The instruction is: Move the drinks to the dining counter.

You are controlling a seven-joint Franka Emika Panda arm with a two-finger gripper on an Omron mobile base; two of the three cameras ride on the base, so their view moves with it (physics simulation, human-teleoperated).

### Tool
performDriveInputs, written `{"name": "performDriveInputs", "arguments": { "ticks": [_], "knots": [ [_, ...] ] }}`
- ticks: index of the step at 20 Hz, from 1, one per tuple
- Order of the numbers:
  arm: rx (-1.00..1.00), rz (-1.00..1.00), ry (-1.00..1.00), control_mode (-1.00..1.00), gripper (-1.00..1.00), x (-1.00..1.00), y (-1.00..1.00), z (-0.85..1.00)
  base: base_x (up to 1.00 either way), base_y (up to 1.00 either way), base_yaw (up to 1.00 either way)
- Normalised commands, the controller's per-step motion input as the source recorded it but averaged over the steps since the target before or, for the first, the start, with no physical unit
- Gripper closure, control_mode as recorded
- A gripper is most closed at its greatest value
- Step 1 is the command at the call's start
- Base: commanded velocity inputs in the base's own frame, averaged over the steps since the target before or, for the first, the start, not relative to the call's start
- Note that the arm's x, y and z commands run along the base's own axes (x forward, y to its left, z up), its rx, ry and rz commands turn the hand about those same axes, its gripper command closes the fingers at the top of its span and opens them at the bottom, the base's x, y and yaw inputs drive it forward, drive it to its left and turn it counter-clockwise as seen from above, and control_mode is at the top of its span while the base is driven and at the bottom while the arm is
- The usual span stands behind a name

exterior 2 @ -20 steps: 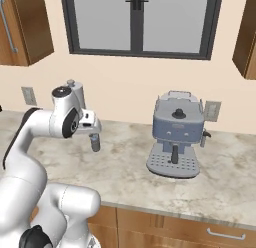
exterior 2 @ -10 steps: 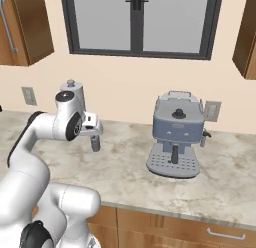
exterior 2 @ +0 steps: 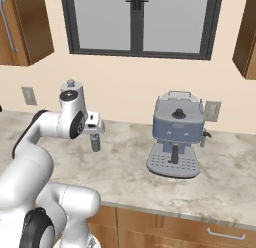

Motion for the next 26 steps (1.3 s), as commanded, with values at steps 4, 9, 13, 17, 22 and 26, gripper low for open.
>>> {"name": "performDriveInputs", "arguments": {
  "ticks": [4, 9, 13, 17, 22, 26],
  "knots": [
    [0.03, 0.00, 0.00, -1.00, -1.00, 0.09, 0.08, 0.00, 0.00, 0.00, 0.00],
    [0.00, 0.00, -0.01, -1.00, -1.00, 0.12, 0.02, -0.01, 0.00, 0.00, 0.00],
    [-0.01, 0.00, -0.02, -1.00, -1.00, 0.11, 0.00, -0.07, 0.00, 0.00, 0.00],
    [-0.01, 0.00, -0.05, -1.00, -1.00, 0.12, 0.00, -0.06, 0.00, 0.00, 0.00],
    [0.00, 0.00, -0.04, -1.00, -1.00, 0.11, 0.00, -0.06, 0.00, 0.00, 0.00],
    [0.00, 0.00, -0.06, -1.00, -1.00, 0.15, 0.01, -0.04, 0.00, 0.00, 0.00]
  ]
}}
